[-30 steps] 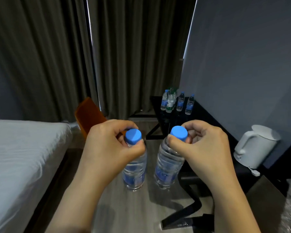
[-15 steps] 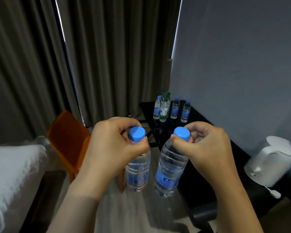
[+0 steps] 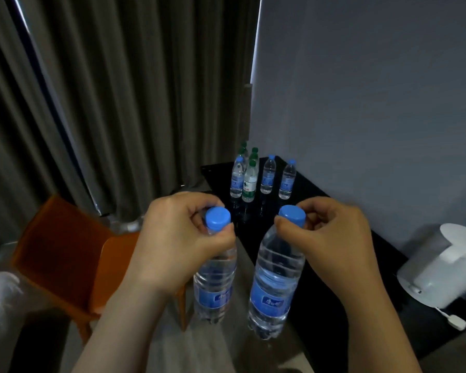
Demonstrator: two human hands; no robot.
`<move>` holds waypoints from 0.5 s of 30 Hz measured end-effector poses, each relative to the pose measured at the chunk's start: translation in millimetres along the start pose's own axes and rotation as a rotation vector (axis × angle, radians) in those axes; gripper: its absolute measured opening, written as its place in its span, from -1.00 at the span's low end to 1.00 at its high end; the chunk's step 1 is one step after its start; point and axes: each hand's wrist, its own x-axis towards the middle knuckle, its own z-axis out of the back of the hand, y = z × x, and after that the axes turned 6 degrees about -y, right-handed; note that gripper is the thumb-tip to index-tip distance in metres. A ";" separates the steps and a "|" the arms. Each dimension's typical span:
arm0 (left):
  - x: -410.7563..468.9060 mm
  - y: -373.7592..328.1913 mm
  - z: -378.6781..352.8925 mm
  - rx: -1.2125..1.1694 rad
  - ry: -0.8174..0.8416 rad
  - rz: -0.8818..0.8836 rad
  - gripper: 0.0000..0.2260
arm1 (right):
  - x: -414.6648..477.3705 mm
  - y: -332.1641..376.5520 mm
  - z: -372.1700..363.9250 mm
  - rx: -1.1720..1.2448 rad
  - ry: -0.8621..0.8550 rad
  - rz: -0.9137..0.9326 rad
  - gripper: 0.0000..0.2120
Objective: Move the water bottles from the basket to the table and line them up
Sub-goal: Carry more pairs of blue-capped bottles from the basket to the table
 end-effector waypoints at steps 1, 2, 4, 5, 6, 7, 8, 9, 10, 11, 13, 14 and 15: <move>9.4 5.9 -5.7 -0.004 0.004 -0.002 -0.85 | 9.1 -4.4 -4.3 0.000 0.001 -0.004 -0.84; 19.3 11.2 -11.7 -0.011 0.011 -0.005 -0.85 | 19.2 -8.6 -9.4 0.001 -0.001 -0.005 -0.84; 40.7 20.4 -25.5 -0.018 0.032 -0.012 -0.87 | 42.2 -16.8 -19.8 0.004 -0.002 -0.003 -0.83; 52.8 24.3 -33.4 -0.013 0.036 -0.016 -0.85 | 55.3 -21.2 -25.2 0.008 -0.003 0.000 -0.83; 65.6 28.6 -42.1 -0.009 0.038 -0.023 -0.82 | 69.5 -26.3 -30.7 0.013 -0.006 0.004 -0.82; 79.3 33.4 -51.6 -0.007 0.043 -0.030 -0.81 | 84.3 -31.9 -35.9 0.018 -0.012 0.007 -0.82; 93.5 37.7 -61.8 -0.007 0.050 -0.035 -0.81 | 99.7 -37.6 -40.8 0.021 -0.019 0.010 -0.82; 107.9 41.3 -72.3 -0.008 0.058 -0.037 -0.81 | 115.2 -43.1 -45.0 0.025 -0.026 0.013 -0.81; 122.9 44.8 -83.3 -0.008 0.062 -0.038 -0.80 | 131.5 -48.7 -48.6 0.034 -0.036 0.017 -0.80; 138.1 48.5 -94.4 -0.005 0.062 -0.039 -0.81 | 148.0 -54.0 -52.0 0.041 -0.048 0.022 -0.80; 168.1 56.0 -116.2 0.000 0.059 -0.043 -0.83 | 181.5 -64.8 -58.1 0.045 -0.064 0.030 -0.79; 181.9 59.8 -126.7 0.001 0.061 -0.045 -0.83 | 197.3 -70.1 -61.0 0.045 -0.064 0.028 -0.78; 193.7 63.3 -136.9 -0.002 0.063 -0.045 -0.84 | 211.8 -75.8 -63.2 0.044 -0.057 0.024 -0.78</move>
